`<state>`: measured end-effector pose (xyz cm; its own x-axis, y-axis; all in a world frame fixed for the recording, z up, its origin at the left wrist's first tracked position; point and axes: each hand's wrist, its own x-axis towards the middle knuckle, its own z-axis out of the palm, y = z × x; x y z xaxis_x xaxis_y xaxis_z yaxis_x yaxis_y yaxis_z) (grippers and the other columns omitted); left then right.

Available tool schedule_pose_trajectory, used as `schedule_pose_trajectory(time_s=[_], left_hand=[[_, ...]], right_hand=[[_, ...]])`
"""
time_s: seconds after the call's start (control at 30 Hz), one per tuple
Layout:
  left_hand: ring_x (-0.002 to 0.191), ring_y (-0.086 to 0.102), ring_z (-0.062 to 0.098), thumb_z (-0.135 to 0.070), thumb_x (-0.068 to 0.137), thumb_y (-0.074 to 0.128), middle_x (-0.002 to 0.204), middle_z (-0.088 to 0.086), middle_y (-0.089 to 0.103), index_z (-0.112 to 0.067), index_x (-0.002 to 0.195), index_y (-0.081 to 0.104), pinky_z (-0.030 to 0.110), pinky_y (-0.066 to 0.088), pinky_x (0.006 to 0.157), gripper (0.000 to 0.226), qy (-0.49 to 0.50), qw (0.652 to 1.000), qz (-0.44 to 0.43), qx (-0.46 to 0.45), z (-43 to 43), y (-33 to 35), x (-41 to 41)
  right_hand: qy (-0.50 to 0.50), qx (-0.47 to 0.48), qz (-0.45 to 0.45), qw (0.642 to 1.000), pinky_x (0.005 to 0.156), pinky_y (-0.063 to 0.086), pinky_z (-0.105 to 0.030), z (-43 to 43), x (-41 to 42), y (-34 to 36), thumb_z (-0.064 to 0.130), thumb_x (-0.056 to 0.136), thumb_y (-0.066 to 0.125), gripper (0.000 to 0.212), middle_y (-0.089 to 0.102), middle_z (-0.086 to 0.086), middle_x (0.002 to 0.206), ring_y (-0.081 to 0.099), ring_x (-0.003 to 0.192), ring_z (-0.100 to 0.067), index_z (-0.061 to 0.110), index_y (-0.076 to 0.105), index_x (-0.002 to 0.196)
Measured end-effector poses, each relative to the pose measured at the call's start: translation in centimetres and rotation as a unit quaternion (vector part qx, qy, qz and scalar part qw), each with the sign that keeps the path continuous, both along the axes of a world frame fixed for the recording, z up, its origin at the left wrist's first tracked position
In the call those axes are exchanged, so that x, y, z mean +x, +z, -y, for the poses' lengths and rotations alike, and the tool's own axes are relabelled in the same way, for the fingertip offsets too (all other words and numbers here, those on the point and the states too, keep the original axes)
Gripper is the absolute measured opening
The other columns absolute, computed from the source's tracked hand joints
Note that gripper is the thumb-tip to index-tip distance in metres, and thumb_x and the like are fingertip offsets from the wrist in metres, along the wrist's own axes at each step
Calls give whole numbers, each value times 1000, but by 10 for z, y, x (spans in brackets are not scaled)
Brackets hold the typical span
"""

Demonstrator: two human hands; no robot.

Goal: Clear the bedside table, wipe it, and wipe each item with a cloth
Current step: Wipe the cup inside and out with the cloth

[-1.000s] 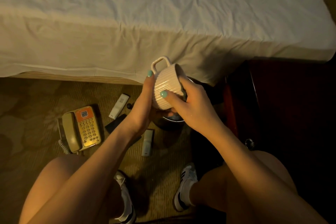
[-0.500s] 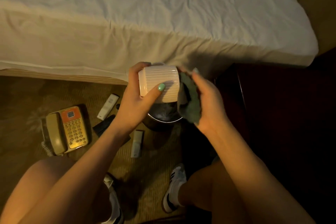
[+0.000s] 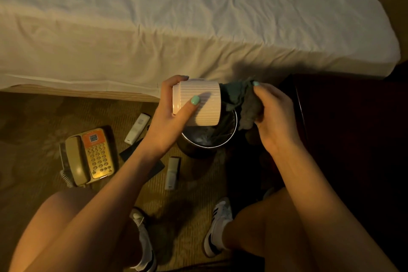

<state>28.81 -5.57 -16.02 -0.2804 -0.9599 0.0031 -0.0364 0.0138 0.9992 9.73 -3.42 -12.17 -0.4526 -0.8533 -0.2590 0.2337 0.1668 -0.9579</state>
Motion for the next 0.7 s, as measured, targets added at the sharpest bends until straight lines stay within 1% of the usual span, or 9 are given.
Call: schedule_pose_trajectory(time_s=[0.17, 0.23, 0.3, 0.37, 0.47, 0.53, 0.6, 0.63, 0.7], left_hand=[[99, 57, 13, -46, 92, 57, 114, -10, 48, -32, 131, 33, 17, 50, 60, 48, 31, 999, -12, 26, 5, -7, 0], [94, 58, 10, -50, 90, 57, 112, -9, 50, -30, 132, 32, 15, 48, 55, 52, 47, 998, -1, 29, 6, -8, -1], [93, 58, 10, -55, 87, 57, 114, -5, 50, -31, 132, 32, 15, 47, 55, 57, 56, 998, 10, 27, 6, -11, 0], [94, 57, 13, -54, 88, 55, 117, 0, 49, -30, 134, 32, 14, 47, 55, 57, 56, 998, 11, 28, 5, -12, 1], [100, 57, 11, -50, 90, 54, 116, -8, 48, -33, 133, 32, 24, 53, 69, 52, 46, 998, 1, 42, 3, -9, -2], [99, 57, 5, -49, 86, 55, 115, -12, 48, -35, 131, 33, 30, 55, 76, 53, 36, 999, 3, 40, 2, -6, -5], [99, 56, 3, -51, 84, 55, 116, -13, 47, -35, 132, 33, 27, 54, 76, 55, 25, 999, 13, 38, 1, -5, -6], [100, 56, 3, -51, 84, 54, 116, -14, 46, -36, 132, 32, 23, 54, 75, 55, 17, 999, 16, 37, 0, -4, -7], [102, 54, -1, -52, 84, 54, 118, -16, 45, -36, 132, 33, 16, 51, 76, 55, 3, 999, 18, 31, -1, -3, -9]], right_hand=[[-21, -53, 88, 994, 91, 47, -49, -1, -8, 9, 13, 92, 53, 17, 63, -9, 92, 61, 96, -24, 15, 65, 80], [-54, -83, 92, 991, 92, 49, -51, -2, -13, 13, 12, 94, 51, 18, 66, -5, 90, 63, 95, -22, 16, 64, 82], [-97, -103, 52, 988, 87, 51, -49, -3, -16, 16, 15, 91, 54, 16, 67, -2, 88, 63, 93, -20, 20, 65, 81], [-116, -87, -61, 988, 87, 51, -43, -6, -19, 12, 23, 85, 60, 13, 69, -2, 93, 62, 93, -16, 29, 70, 79], [-43, -66, -211, 974, 81, 48, -20, -11, -15, 5, 20, 89, 63, 10, 68, -6, 102, 62, 91, -3, 27, 70, 91], [1, -84, -221, 972, 79, 48, -15, -13, -10, 7, 14, 93, 59, 12, 68, 3, 96, 62, 90, 1, 20, 68, 98], [23, -88, -241, 966, 78, 48, -14, -13, -4, 10, 14, 95, 57, 12, 66, 9, 91, 62, 88, 3, 18, 67, 100], [31, -84, -234, 968, 77, 50, -16, -13, -2, 9, 15, 96, 56, 12, 66, 9, 90, 62, 87, 3, 19, 67, 98], [53, -63, -154, 985, 81, 55, -33, -12, 4, 6, 17, 96, 55, 13, 66, 2, 92, 64, 91, -10, 23, 66, 93]])
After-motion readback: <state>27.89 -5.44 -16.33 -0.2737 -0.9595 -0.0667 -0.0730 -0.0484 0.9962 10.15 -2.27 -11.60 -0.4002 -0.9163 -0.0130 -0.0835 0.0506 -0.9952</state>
